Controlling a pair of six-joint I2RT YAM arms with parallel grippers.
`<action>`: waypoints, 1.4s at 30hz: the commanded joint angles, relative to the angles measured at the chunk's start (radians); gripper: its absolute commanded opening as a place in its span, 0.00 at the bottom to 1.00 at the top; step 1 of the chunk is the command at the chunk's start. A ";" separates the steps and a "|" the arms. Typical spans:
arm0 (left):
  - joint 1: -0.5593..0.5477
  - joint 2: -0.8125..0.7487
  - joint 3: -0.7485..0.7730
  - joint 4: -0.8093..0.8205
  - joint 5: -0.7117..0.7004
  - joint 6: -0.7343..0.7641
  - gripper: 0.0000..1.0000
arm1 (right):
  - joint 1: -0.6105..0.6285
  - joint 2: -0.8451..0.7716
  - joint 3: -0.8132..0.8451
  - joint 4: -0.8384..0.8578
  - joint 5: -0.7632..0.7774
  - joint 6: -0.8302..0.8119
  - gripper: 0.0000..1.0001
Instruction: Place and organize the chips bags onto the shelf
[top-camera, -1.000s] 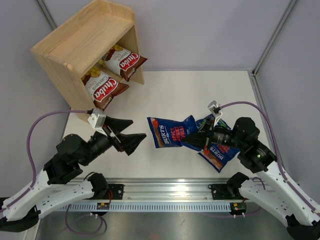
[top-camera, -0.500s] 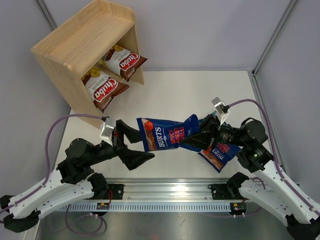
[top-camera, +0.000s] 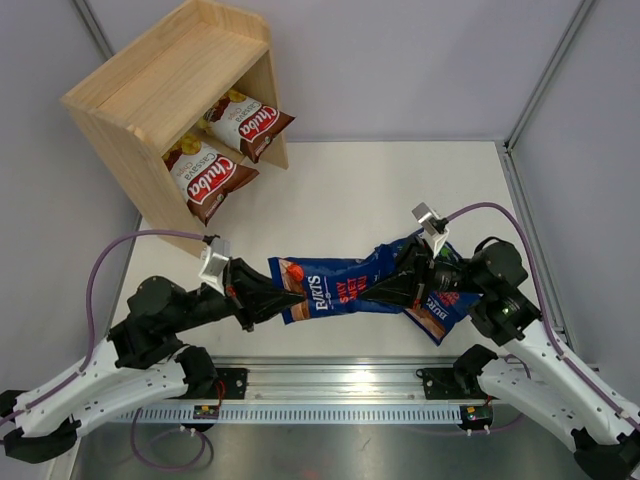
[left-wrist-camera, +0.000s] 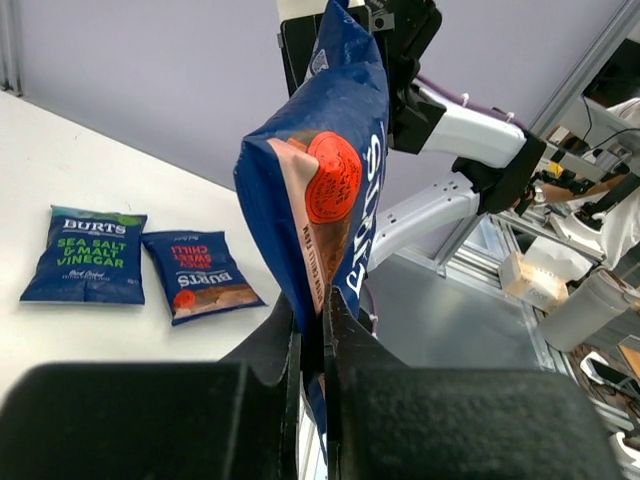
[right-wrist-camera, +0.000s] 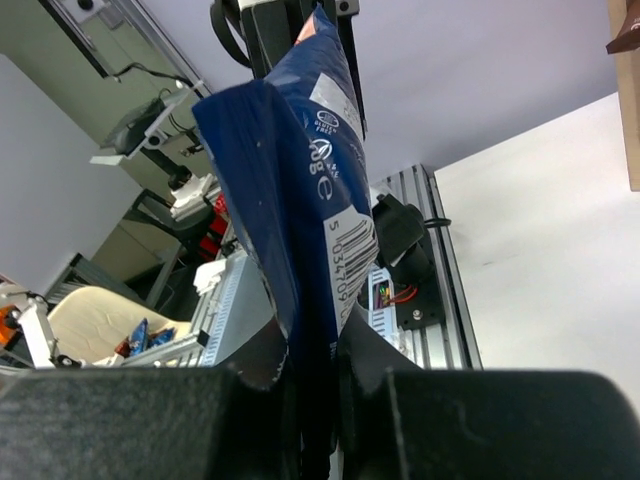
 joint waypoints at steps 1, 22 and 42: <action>0.007 -0.049 0.094 -0.120 -0.053 0.069 0.00 | 0.001 -0.080 0.035 -0.079 -0.018 -0.099 0.15; 0.007 0.035 0.234 -0.269 0.012 0.063 0.00 | 0.001 -0.074 0.067 -0.084 0.022 -0.091 0.33; 0.009 0.182 0.516 -0.631 -0.555 0.066 0.33 | 0.001 -0.008 0.073 -0.067 0.131 -0.087 0.06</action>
